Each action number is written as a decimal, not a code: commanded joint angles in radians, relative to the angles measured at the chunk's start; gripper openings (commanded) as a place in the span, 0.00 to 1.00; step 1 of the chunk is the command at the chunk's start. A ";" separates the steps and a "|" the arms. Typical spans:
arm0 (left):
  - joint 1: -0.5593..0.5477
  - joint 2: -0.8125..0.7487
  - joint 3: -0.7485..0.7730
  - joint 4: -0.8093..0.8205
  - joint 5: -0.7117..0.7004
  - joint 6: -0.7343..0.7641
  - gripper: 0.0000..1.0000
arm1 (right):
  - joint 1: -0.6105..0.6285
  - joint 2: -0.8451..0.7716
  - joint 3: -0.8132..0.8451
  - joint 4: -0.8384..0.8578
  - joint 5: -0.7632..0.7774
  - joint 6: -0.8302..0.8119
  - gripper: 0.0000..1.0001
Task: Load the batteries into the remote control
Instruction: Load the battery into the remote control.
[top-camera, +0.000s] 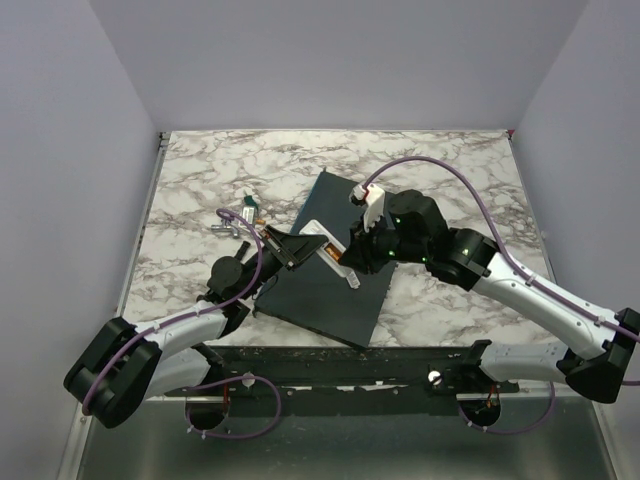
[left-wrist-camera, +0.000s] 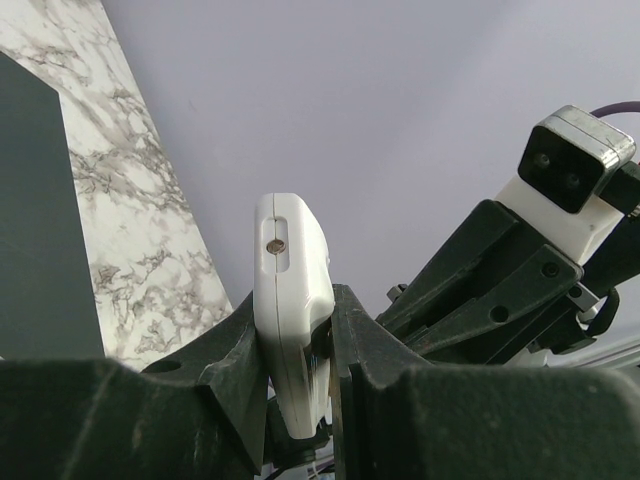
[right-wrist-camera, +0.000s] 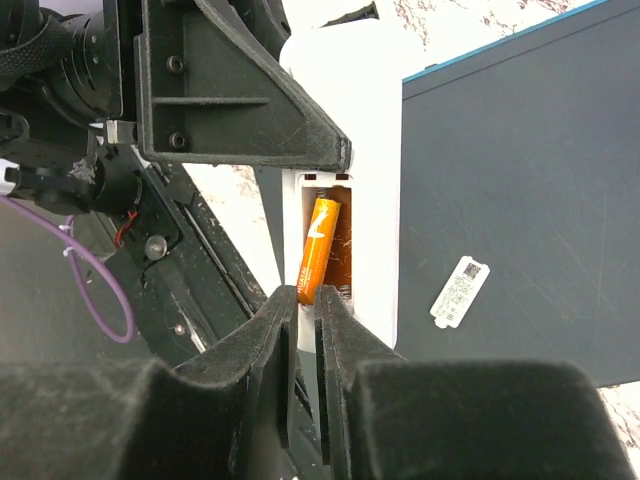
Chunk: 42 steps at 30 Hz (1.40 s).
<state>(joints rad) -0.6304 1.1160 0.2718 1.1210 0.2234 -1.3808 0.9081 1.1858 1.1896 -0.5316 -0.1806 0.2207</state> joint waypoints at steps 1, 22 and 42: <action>-0.003 0.000 -0.002 0.072 0.025 -0.009 0.00 | -0.001 0.016 -0.010 0.026 0.001 0.004 0.20; -0.002 -0.012 0.006 0.069 0.034 -0.002 0.00 | -0.001 0.057 0.001 0.031 0.007 0.003 0.20; -0.003 -0.052 0.044 0.042 0.094 0.082 0.00 | -0.001 0.109 0.043 -0.030 0.027 -0.023 0.20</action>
<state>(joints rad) -0.6239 1.1084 0.2707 1.0973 0.2516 -1.3052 0.9077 1.2686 1.2053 -0.5255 -0.1768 0.2157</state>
